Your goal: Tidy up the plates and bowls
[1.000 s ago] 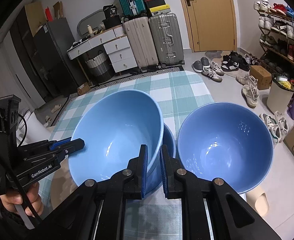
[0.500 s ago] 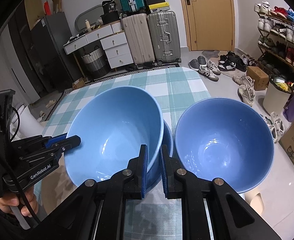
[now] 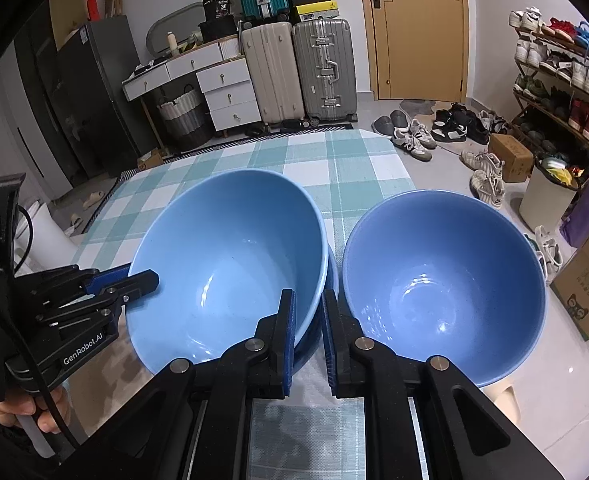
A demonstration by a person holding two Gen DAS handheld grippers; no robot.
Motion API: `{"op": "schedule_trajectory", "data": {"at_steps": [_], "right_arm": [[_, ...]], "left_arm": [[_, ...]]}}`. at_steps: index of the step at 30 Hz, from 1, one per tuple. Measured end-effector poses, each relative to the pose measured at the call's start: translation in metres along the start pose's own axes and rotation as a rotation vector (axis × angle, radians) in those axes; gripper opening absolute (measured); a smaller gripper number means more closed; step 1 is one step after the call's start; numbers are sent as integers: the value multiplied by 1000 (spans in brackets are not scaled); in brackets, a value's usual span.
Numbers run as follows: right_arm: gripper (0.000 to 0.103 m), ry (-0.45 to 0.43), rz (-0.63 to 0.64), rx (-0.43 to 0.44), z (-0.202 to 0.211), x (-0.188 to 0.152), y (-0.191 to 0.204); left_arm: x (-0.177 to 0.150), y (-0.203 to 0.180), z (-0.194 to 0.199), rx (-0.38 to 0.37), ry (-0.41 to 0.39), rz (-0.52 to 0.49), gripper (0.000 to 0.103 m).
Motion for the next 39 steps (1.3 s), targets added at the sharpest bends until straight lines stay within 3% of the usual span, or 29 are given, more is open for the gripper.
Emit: {"op": "schedule_trajectory", "data": {"at_steps": [15, 28, 30, 33, 36, 38, 39], "right_arm": [[16, 16, 36, -42, -7, -2, 0], [23, 53, -13, -5, -9, 0, -4], [31, 49, -18, 3, -6, 1, -5], [58, 34, -57, 41, 5, 5, -8], [68, 2, -85, 72, 20, 11, -15], [76, -26, -94, 72, 32, 16, -20], [82, -42, -98, 76, 39, 18, -22]], "left_arm": [[-2, -2, -4, 19, 12, -36, 15], [-5, -2, -7, -12, 21, -22, 18], [-7, 1, -6, -24, 28, -6, 22], [-9, 3, 1, -49, 29, 11, 32], [-11, 4, 13, -69, 9, 33, 44], [-10, 4, 22, -82, 1, 49, 65], [-9, 3, 26, -91, -5, 54, 70]]}}
Point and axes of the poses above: each gripper's, at about its wrist camera, not at the fingertips, and z roughly against the way its jaws point, y to its left, x to its top, the point moved 7 cm from there along -z, roughly the way its jaws point, and after that the axes turned 10 degrees about -z, right-handed, at the moved point
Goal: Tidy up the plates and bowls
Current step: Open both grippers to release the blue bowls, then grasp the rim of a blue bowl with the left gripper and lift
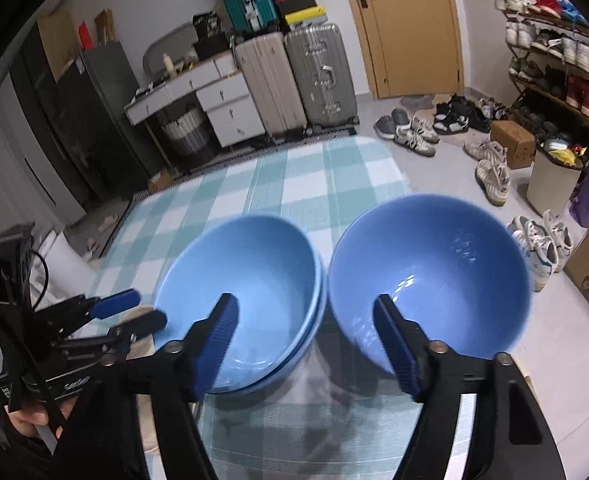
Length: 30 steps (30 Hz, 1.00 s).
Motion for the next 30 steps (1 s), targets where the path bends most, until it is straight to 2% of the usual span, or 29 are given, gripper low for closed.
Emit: {"op": "schedule_trajectory", "data": {"at_steps": [1, 3, 6, 7, 10, 18, 24, 30], "right_arm": [[87, -11, -1, 4, 6, 2, -1], [91, -33, -3, 6, 19, 5, -3], [101, -67, -19, -6, 37, 8, -10], [102, -76, -28, -13, 43, 8, -13], [102, -110, -58, -25, 60, 9, -23], [102, -163, -193, -66, 85, 7, -62], [102, -158, -229, -97, 84, 5, -80], [102, -151, -254, -118, 77, 2, -95]], "left_arm": [[2, -1, 4, -12, -10, 6, 78], [7, -5, 14, -41, -32, 8, 81], [15, -15, 26, -84, -46, 4, 92], [20, -19, 30, -81, -56, 2, 101], [32, -31, 41, -80, -93, -17, 102], [70, -64, 48, -113, -108, -88, 102], [93, -82, 35, -150, -93, -107, 102], [111, -95, 4, -183, -55, -123, 102]]}}
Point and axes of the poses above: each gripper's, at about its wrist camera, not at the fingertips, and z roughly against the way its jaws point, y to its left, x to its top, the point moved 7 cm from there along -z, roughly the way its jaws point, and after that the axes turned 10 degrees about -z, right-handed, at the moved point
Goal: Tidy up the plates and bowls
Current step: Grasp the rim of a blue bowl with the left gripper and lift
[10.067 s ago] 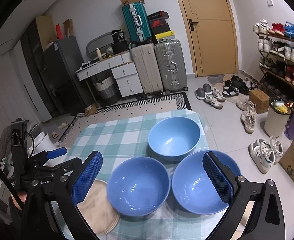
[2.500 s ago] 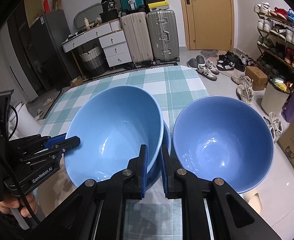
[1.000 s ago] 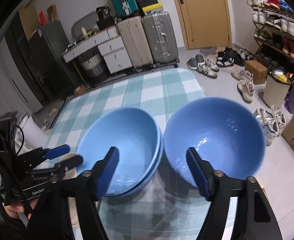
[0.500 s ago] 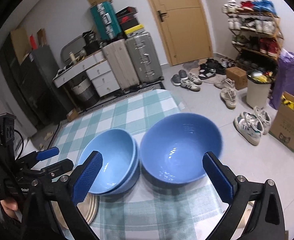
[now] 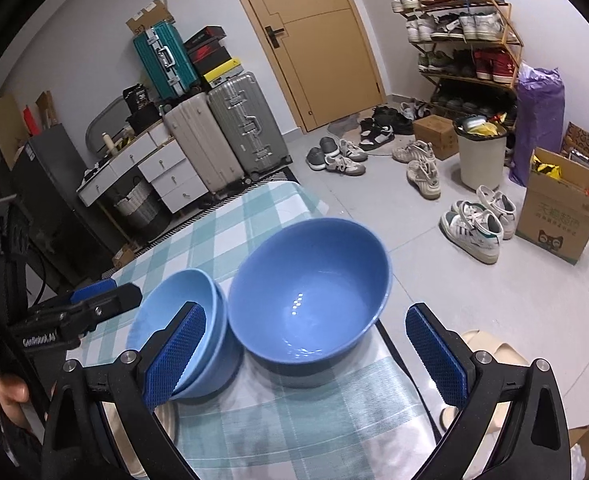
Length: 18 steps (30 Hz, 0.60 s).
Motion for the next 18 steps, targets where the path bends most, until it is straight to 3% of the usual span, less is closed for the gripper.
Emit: {"op": "schedule_trajectory", "data": {"at_steps": [9, 14, 18], "right_arm": [[102, 22, -17, -13, -17, 1, -13], [99, 36, -18, -11, -27, 0, -16], [88, 59, -15, -6, -36, -3, -17]], "left_arm": [[24, -10, -49, 28, 49, -63, 98], [31, -15, -77, 17, 96, -88, 75], [35, -20, -98, -2, 116, -110, 66]]}}
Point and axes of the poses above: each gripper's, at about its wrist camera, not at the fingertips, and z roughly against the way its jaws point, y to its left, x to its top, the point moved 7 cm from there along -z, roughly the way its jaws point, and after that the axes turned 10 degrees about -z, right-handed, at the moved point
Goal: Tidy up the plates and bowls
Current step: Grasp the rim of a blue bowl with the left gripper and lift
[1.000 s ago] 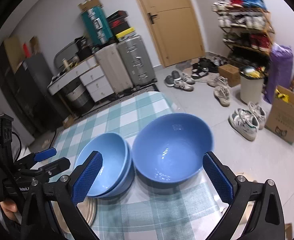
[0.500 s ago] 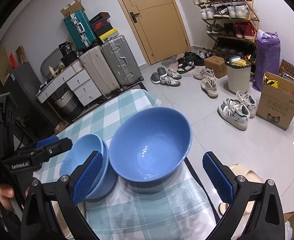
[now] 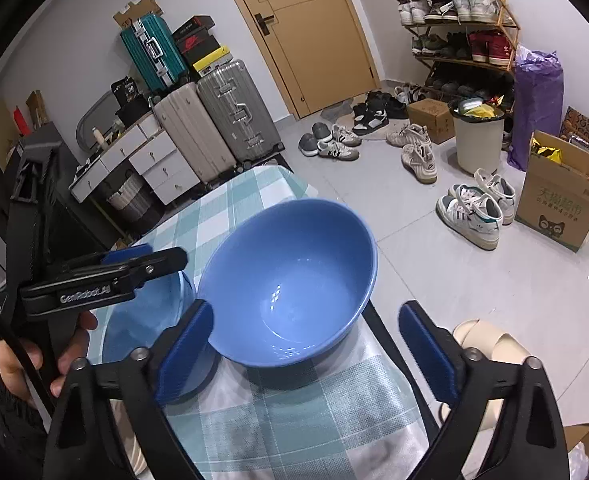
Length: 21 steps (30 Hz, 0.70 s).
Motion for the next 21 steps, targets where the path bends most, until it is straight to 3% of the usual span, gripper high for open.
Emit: {"op": "schedule_trajectory", "data": {"at_steps": [2, 7, 11, 16, 21], "right_arm": [[80, 18, 5, 5, -6, -1, 0], [71, 42, 2, 6, -18, -5, -2], [69, 52, -17, 3, -26, -5, -9], [55, 68, -28, -10, -35, -6, -15], [49, 75, -37, -15, -41, -8, -20]], "left_arm": [[2, -2, -8, -6, 4, -4, 54], [7, -3, -28, -22, 20, -19, 46], [9, -2, -46, -13, 48, -36, 41], [9, -1, -64, -8, 73, -41, 38], [8, 1, -76, 15, 91, -56, 34]]}}
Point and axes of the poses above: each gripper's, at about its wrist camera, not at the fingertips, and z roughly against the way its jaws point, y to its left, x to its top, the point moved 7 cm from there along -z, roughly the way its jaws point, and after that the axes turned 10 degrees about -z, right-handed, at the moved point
